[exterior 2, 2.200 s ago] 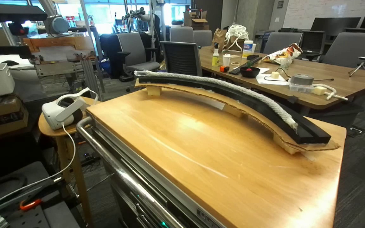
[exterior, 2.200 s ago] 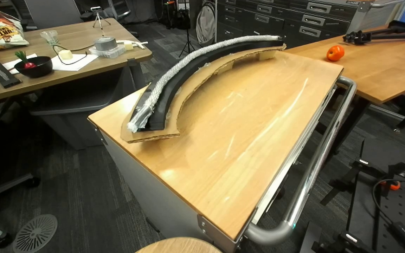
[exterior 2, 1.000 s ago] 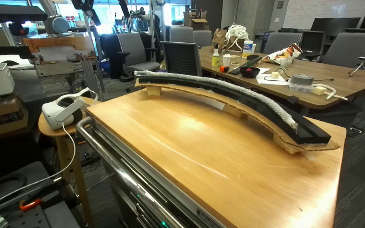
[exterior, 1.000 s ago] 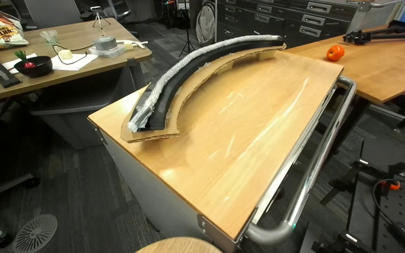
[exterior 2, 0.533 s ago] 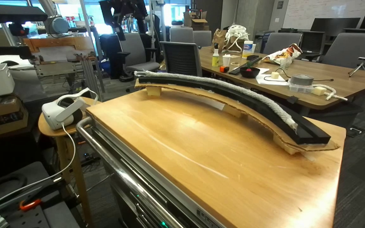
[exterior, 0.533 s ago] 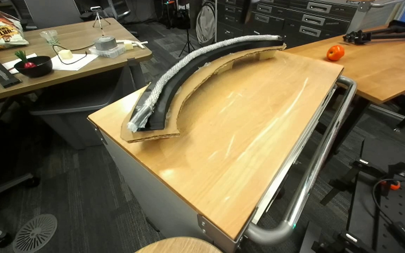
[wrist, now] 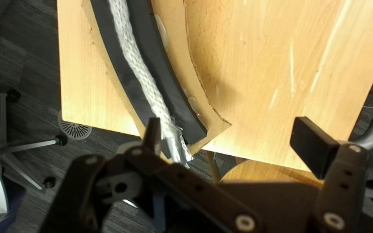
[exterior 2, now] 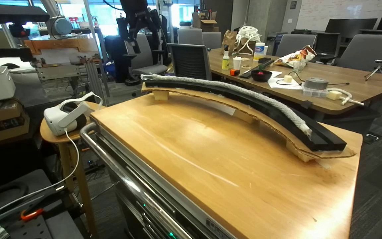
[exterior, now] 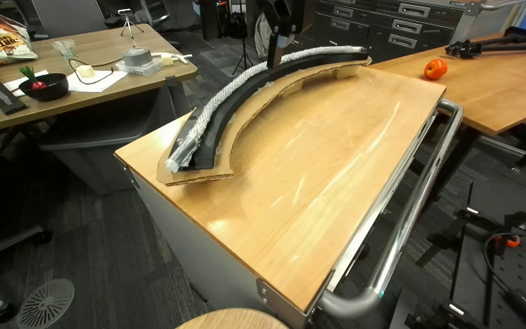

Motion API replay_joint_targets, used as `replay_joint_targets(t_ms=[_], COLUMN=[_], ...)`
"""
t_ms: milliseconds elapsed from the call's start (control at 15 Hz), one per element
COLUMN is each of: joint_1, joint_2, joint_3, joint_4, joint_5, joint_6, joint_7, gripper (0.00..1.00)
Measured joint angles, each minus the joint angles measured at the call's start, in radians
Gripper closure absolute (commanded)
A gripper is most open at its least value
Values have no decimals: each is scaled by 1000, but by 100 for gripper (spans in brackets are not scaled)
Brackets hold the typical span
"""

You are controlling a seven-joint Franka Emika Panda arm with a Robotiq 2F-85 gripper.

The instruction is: Put the rope on the counter

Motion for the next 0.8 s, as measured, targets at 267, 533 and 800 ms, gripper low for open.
replay_joint_targets(t_ms=[267, 533, 800], joint_1=[-12, -16, -29], joint_2=[37, 188, 376], joint_3=[15, 29, 52], joint_4=[26, 147, 296], joint_5=[-4, -11, -7], joint_6=[12, 23, 19], joint_7=[2, -31, -75], gripper=[0, 0, 27])
